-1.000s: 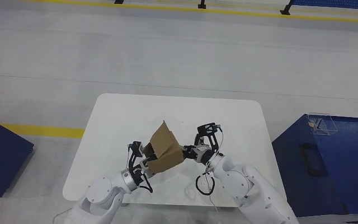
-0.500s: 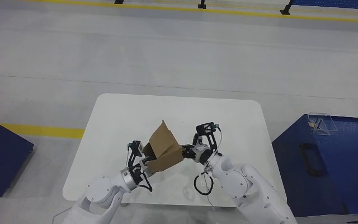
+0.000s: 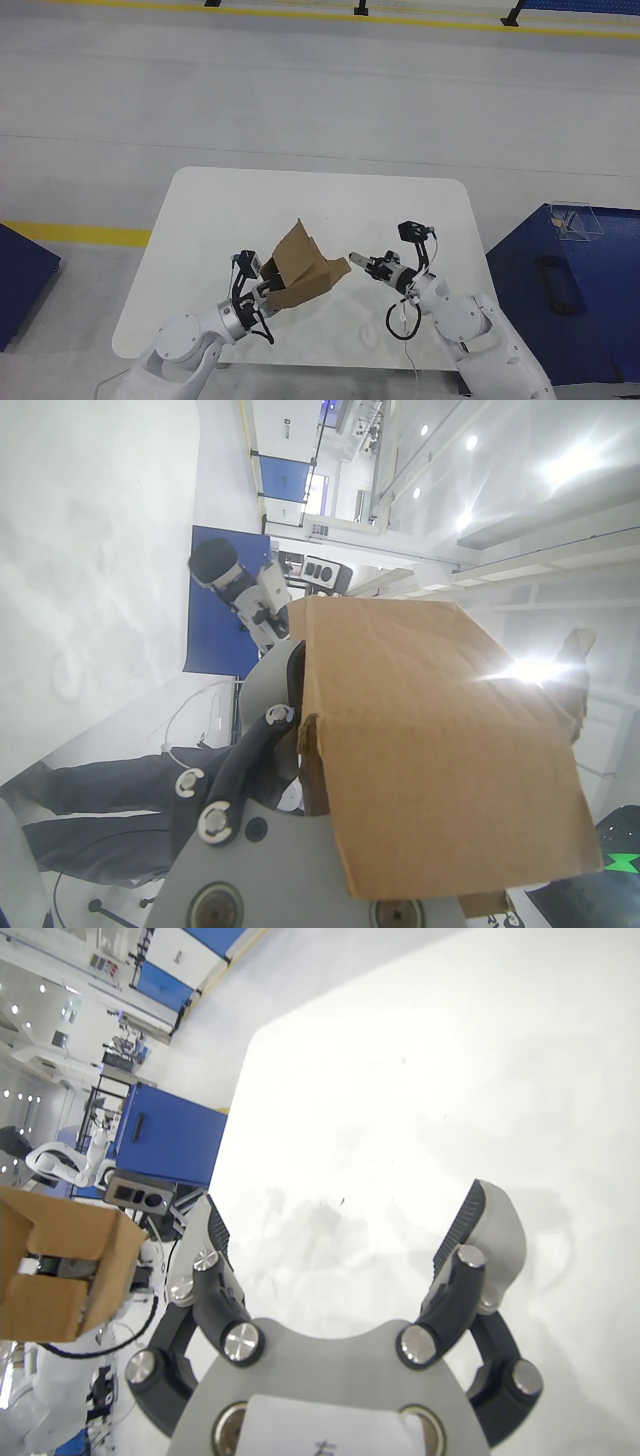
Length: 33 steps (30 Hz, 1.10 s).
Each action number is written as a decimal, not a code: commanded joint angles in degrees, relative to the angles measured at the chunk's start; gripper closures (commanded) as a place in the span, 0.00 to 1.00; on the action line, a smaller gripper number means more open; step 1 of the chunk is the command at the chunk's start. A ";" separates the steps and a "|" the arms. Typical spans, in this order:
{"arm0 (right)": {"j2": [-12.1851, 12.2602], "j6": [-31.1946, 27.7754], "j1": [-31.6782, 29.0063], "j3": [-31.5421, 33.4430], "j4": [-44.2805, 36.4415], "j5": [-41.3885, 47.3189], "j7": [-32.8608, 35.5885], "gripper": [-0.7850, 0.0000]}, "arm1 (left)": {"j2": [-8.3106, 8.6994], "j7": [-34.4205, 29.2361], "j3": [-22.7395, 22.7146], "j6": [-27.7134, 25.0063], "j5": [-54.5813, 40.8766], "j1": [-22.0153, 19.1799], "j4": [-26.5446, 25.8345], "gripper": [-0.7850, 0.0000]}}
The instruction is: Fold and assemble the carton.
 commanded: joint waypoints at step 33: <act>0.05 -11.23 -2.51 2.25 -5.30 15.58 4.70 0.00 | -0.31 -1.24 1.06 0.11 2.07 0.62 0.00 1.00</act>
